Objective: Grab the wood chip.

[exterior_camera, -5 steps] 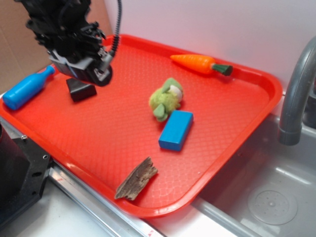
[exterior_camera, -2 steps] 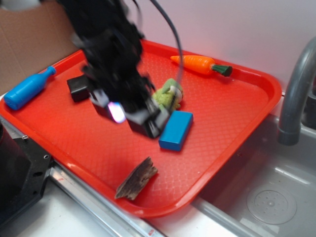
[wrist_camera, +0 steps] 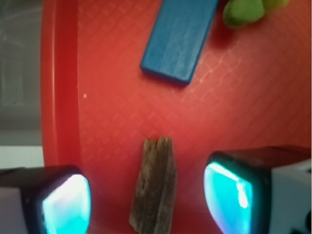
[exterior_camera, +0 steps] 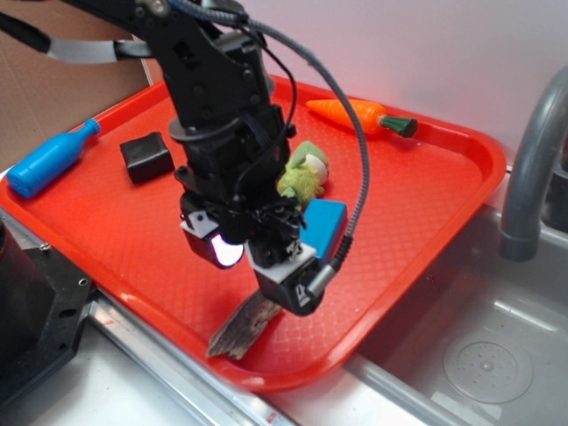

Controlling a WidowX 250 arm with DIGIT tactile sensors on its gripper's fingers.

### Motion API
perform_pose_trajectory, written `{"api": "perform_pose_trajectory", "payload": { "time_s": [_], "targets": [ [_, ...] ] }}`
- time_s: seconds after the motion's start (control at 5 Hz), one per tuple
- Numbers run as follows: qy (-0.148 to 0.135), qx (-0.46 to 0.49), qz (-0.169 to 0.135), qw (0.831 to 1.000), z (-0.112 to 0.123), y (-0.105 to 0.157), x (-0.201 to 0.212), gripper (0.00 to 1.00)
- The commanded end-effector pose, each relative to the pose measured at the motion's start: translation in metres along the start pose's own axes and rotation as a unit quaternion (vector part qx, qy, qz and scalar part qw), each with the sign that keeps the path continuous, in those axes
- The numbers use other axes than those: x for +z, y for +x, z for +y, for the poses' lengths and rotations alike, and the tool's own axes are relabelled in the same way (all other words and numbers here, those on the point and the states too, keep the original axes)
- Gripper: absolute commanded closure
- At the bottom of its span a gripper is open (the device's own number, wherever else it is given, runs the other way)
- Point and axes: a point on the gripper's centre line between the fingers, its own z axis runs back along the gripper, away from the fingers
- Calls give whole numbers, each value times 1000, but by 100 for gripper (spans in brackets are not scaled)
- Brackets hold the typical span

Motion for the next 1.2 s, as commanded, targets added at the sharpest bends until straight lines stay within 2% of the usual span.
{"api": "perform_pose_trajectory", "payload": {
  "time_s": [0.0,0.2,0.4,0.6,1.0],
  "targets": [
    [0,-2,28,1000,-3,-13,-16,0],
    [12,-2,36,999,-2,-12,-23,0],
    [19,-7,51,998,-3,-6,-40,45],
    [24,-9,52,998,-7,-8,-38,100],
    [33,-23,25,999,-9,-9,-20,100]
  ]
}}
